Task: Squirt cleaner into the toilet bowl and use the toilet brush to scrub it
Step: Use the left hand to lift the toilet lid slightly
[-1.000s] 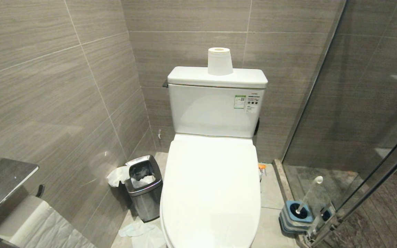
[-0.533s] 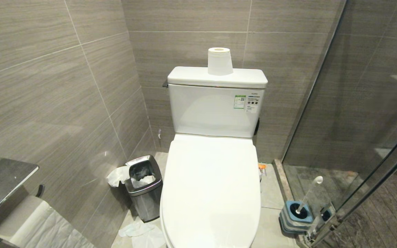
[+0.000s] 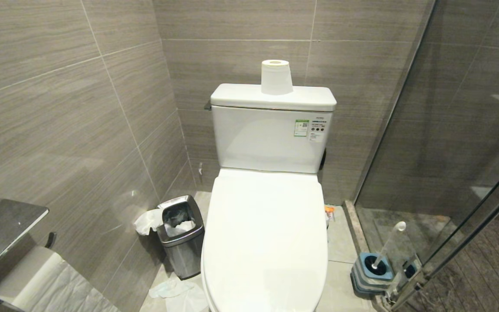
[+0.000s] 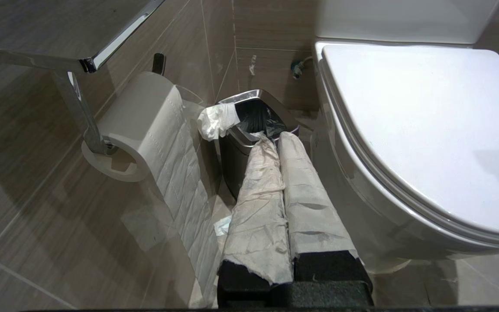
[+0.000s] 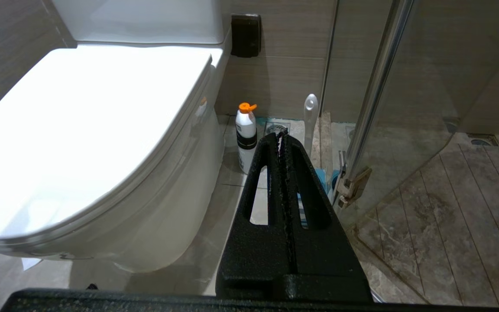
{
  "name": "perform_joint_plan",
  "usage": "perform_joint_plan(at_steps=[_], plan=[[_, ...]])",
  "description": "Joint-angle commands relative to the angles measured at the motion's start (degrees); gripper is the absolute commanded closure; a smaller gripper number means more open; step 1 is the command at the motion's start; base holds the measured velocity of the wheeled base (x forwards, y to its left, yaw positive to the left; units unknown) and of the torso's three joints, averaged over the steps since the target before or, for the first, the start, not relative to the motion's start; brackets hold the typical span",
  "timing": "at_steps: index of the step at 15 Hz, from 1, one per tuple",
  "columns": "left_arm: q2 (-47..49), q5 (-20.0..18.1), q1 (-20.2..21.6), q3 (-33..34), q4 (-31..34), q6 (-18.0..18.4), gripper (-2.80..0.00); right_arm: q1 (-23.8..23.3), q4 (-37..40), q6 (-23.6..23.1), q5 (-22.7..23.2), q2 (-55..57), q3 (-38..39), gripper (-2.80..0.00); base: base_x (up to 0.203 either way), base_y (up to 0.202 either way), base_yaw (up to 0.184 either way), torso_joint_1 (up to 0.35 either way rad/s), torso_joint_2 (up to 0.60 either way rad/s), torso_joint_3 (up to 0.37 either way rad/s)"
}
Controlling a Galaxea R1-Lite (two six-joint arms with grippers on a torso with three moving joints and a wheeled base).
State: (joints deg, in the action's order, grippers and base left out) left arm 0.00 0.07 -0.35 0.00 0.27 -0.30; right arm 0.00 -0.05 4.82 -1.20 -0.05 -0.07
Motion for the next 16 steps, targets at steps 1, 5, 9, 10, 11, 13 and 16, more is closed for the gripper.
perform_joint_plan(at_steps=[1, 5, 9, 10, 11, 13, 16], plan=[[0.0, 0.0, 0.0, 0.0, 0.0, 0.0, 0.00, 0.0, 0.0, 0.0, 0.0, 0.0, 0.0, 0.00, 0.000, 0.000, 0.000, 0.000, 0.00, 0.000], [0.0, 0.0, 0.0, 0.0, 0.0, 0.0, 0.00, 0.0, 0.0, 0.0, 0.0, 0.0, 0.1, 0.00, 0.000, 0.000, 0.000, 0.000, 0.00, 0.000], [0.0, 0.0, 0.0, 0.0, 0.0, 0.0, 0.00, 0.0, 0.0, 0.0, 0.0, 0.0, 0.0, 0.00, 0.000, 0.000, 0.000, 0.000, 0.00, 0.000], [0.0, 0.0, 0.0, 0.0, 0.0, 0.0, 0.00, 0.0, 0.0, 0.0, 0.0, 0.0, 0.0, 0.00, 0.000, 0.000, 0.000, 0.000, 0.00, 0.000], [0.0, 0.0, 0.0, 0.0, 0.0, 0.0, 0.00, 0.0, 0.0, 0.0, 0.0, 0.0, 0.0, 0.00, 0.000, 0.000, 0.000, 0.000, 0.00, 0.000], [0.1, 0.0, 0.0, 0.0, 0.0, 0.0, 0.00, 0.0, 0.0, 0.0, 0.0, 0.0, 0.0, 0.00, 0.000, 0.000, 0.000, 0.000, 0.00, 0.000], [0.1, 0.0, 0.0, 0.0, 0.0, 0.0, 0.00, 0.0, 0.0, 0.0, 0.0, 0.0, 0.0, 0.00, 0.000, 0.000, 0.000, 0.000, 0.00, 0.000]])
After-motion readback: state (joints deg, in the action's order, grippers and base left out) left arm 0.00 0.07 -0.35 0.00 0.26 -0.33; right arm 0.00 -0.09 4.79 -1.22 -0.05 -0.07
